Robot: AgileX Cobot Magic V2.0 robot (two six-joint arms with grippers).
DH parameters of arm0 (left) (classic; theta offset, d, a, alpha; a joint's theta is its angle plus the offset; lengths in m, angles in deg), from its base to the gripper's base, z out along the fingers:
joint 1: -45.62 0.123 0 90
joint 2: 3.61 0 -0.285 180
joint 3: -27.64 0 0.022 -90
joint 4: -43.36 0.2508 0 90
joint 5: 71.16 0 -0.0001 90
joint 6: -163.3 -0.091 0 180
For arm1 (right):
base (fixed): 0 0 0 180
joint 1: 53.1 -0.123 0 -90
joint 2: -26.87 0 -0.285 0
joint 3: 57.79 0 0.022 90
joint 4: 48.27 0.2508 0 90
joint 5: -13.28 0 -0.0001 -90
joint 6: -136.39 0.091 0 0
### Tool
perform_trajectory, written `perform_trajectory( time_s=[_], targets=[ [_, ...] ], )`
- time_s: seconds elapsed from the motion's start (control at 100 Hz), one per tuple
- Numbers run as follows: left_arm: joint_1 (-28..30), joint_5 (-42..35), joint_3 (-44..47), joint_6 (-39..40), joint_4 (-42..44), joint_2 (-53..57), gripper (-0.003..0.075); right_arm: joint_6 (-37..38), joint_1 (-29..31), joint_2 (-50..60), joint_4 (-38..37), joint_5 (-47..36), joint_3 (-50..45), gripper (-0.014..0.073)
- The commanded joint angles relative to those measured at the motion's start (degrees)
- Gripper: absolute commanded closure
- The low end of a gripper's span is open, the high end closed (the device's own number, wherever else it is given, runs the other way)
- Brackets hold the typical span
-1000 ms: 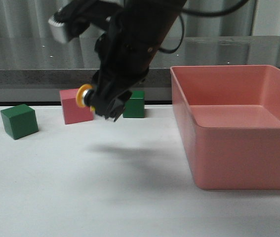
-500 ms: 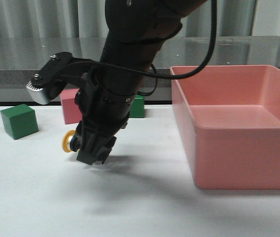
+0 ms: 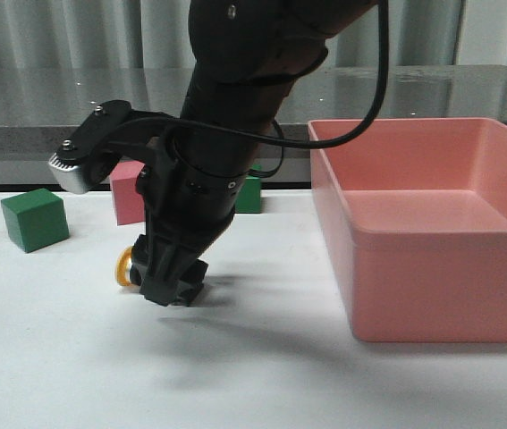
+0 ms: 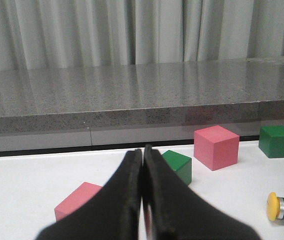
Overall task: Place and stand button with both arms
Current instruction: 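Lift the button out of the bin and lower it onto the table, then open the right gripper, release the button on its side, withdraw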
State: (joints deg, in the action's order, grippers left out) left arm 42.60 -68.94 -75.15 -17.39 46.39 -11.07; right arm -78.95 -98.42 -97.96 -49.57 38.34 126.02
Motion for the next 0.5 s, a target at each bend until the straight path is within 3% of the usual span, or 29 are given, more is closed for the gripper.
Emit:
perform_trajectory(
  time_s=[0.0, 0.13, 0.22, 0.34, 0.49],
  targets=[
    [0.26, -4.46, 2.55, 0.69, -0.11, 1.72, 0.0740, -0.44, 0.09, 5.91, 0.40, -0.79, 1.80, 0.0068],
    [0.26, -4.46, 2.55, 0.69, -0.11, 1.72, 0.0740, 2.63, 0.29, 12.82, 0.40, -0.04, 1.80, 0.0076],
    [0.26, -4.46, 2.55, 0.69, -0.11, 1.72, 0.0740, 6.58, 0.90, 19.15, 0.40, 0.10, 1.80, 0.0134],
    [0.26, -4.46, 2.55, 0.69, -0.11, 1.72, 0.0740, 11.51, 3.47, 27.37, 0.40, 1.82, 1.80, 0.0307],
    [0.26, -4.46, 2.55, 0.69, -0.11, 1.72, 0.0740, 15.59, 8.46, 35.63, 0.40, 7.48, 1.05, 0.0597]
  ],
)
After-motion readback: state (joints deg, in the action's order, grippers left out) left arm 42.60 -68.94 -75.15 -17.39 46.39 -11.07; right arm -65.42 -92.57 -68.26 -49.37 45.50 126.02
